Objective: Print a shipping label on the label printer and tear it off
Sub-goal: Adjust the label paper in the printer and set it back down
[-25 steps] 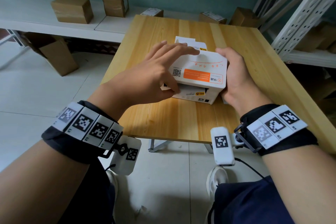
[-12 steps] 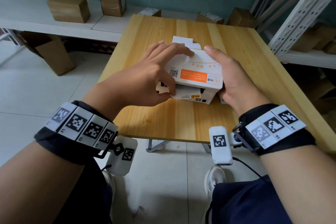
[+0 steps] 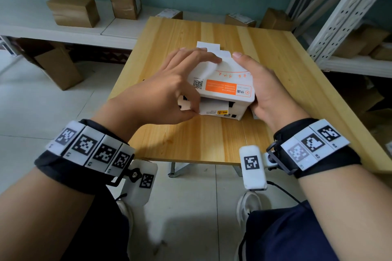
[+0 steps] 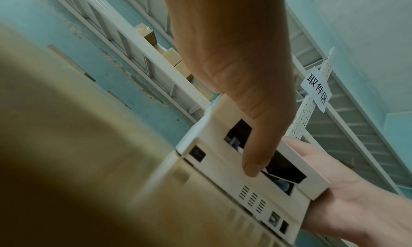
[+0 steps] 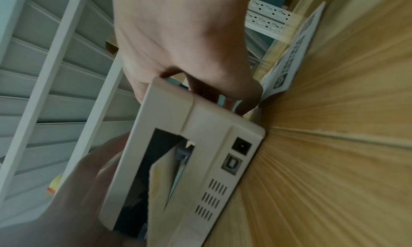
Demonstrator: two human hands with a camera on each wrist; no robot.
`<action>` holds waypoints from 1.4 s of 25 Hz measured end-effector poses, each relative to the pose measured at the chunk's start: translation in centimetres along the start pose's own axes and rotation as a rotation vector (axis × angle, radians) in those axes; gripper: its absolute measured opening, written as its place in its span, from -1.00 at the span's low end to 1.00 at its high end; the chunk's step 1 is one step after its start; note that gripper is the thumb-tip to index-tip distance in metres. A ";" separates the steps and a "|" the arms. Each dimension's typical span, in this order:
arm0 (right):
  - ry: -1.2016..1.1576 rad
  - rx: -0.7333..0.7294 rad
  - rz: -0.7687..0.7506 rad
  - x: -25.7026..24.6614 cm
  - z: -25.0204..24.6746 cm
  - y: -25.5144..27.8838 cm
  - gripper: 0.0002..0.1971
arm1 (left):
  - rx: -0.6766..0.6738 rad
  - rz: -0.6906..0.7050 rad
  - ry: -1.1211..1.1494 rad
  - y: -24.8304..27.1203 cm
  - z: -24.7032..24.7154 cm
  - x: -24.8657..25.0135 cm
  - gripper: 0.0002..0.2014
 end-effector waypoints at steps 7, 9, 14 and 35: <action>0.005 -0.006 0.002 -0.4 0.1 0.3 -0.79 | 0.017 -0.075 0.206 0.4 -0.5 -0.7 -0.73; 0.012 -0.004 0.000 -0.6 0.0 0.3 -0.79 | 0.154 -0.084 0.405 0.5 -2.2 -1.2 -0.76; 0.014 0.009 0.003 -0.6 -0.2 0.5 -0.77 | 0.222 -0.414 0.654 1.9 -2.0 -6.7 -0.39; -0.053 0.009 0.038 0.4 0.4 0.3 -0.67 | 0.061 -0.444 0.626 2.6 -1.0 -6.9 -0.09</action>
Point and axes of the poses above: each hand's wrist, its own y-axis away from the middle knuckle, its own z-axis out of the palm, x = y × z, the point moved 10 cm from there along -y, towards the middle knuckle, and after that the axes turned 7 degrees about -z, right-handed, at the moved point
